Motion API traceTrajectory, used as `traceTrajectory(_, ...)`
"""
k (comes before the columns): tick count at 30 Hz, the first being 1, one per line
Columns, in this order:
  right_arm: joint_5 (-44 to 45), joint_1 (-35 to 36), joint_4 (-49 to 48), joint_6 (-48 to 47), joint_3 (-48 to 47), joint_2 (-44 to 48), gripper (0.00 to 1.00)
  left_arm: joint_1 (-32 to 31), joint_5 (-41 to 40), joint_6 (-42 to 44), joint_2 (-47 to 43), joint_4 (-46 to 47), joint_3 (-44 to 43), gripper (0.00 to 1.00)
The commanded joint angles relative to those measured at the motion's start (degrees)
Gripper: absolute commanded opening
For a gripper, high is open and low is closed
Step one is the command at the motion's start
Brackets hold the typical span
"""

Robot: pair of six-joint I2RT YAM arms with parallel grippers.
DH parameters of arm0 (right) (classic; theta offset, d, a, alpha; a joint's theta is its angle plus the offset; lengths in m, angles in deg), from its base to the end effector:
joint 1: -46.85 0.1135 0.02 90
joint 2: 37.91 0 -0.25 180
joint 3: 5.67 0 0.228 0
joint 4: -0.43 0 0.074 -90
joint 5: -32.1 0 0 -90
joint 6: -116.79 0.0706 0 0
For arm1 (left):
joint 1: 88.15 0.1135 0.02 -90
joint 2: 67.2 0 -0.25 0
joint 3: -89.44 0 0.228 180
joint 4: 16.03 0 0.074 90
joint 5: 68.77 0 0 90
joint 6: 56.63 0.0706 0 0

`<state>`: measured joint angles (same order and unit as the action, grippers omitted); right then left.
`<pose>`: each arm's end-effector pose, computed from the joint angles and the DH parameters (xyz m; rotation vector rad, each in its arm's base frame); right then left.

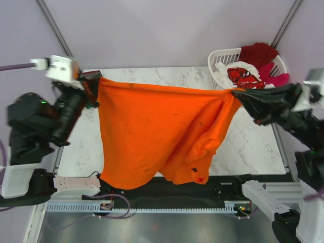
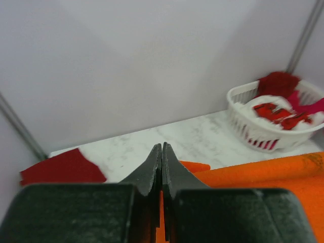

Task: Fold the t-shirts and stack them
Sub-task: Flatten the tshirt out

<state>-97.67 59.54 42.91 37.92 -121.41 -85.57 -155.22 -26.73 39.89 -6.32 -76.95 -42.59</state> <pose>0.0412 0.0556 0.5652 -0.6460 1.0900 0.7489 0.0839 -0.0637 0.5692 0.2223 1.4407 -0.2820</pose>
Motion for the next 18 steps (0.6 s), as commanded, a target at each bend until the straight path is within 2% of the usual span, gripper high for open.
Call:
traceTrajectory(1, 5.9, 0.1, -7.8, 1.9, 6.5, -11.7, 0.0, 2.3, -11.5, 14.8, 0.4, 15.9, 14.1, 0.02)
traceTrajectory(2, 6.5, 0.1, -9.1, 2.7, 7.7, -14.5, 0.0, 8.5, -10.0, 13.7, 0.6, 16.7, 16.4, 0.02)
traceTrajectory(4, 8.5, 0.1, -12.4, 4.2, 8.8, -24.0, 0.0, 17.5, 0.4, 6.6, 3.7, 15.4, 21.7, 0.02)
traceTrajectory(5, 9.7, 0.1, -14.1, 5.0, 8.8, -27.5, 0.0, 27.4, 4.8, 1.5, 5.5, 14.5, 23.1, 0.02)
traceTrajectory(6, 11.2, 0.1, -15.2, 5.5, 6.6, -35.6, 0.0, 32.6, 13.7, -0.8, 11.7, 13.9, 23.6, 0.02)
traceTrajectory(7, 12.2, 0.1, -14.7, 5.9, 4.0, -40.4, 0.12, 37.5, 17.6, -2.8, 15.6, 12.2, 22.7, 0.02)
traceTrajectory(8, 17.3, 0.1, -12.8, 6.0, 0.1, -46.2, 0.39, 45.8, 23.5, -5.0, 20.9, 11.9, 21.2, 0.02)
traceTrajectory(9, 21.6, 0.1, -1.3, 5.8, -14.4, -59.7, 0.91, 49.1, 25.1, -5.4, 26.0, 11.6, 15.9, 0.02)
traceTrajectory(10, 24.7, 0.1, 6.4, 5.0, -24.7, -67.1, 0.98, 51.7, 25.4, -5.6, 38.1, 9.8, 12.2, 0.02)
traceTrajectory(11, 33.2, 0.2, 14.4, 4.6, -36.2, -74.3, 0.98, 55.3, 25.6, -5.7, 44.3, 7.0, 7.7, 0.08)
traceTrajectory(12, 33.9, 0.2, 26.1, 4.9, -58.0, -85.6, 0.98, 56.6, 25.5, -6.0, 50.7, 0.7, -7.1, 0.14)
traceTrajectory(13, 33.5, 0.3, 29.0, 4.7, -65.2, -88.4, 0.98, 57.7, 25.6, -8.7, 57.9, -5.5, -15.0, 0.25)
traceTrajectory(14, 33.4, 0.7, 29.9, 4.5, -66.1, -88.7, 0.98, 60.0, 29.6, -12.8, 63.4, -12.1, -19.0, 0.52)
traceTrajectory(15, 34.9, 1.6, 29.5, 2.6, -60.4, -86.7, 0.98, 60.8, 31.4, -14.4, 62.6, -11.9, -16.8, 0.59)
traceTrajectory(16, 36.1, 2.2, 22.2, 1.9, -51.3, -77.8, 0.98, 61.1, 30.9, -15.7, 61.1, -10.7, -14.3, 0.66)
traceTrajectory(17, 36.8, 2.7, 16.0, 1.4, -40.7, -72.0, 0.98, 60.8, 31.4, -16.5, 57.0, -6.8, -11.4, 0.83)
traceTrajectory(18, 36.7, 3.0, 4.3, 1.9, -22.3, -61.8, 0.98, 60.8, 33.0, -16.4, 55.2, -4.9, -6.6, 0.88)
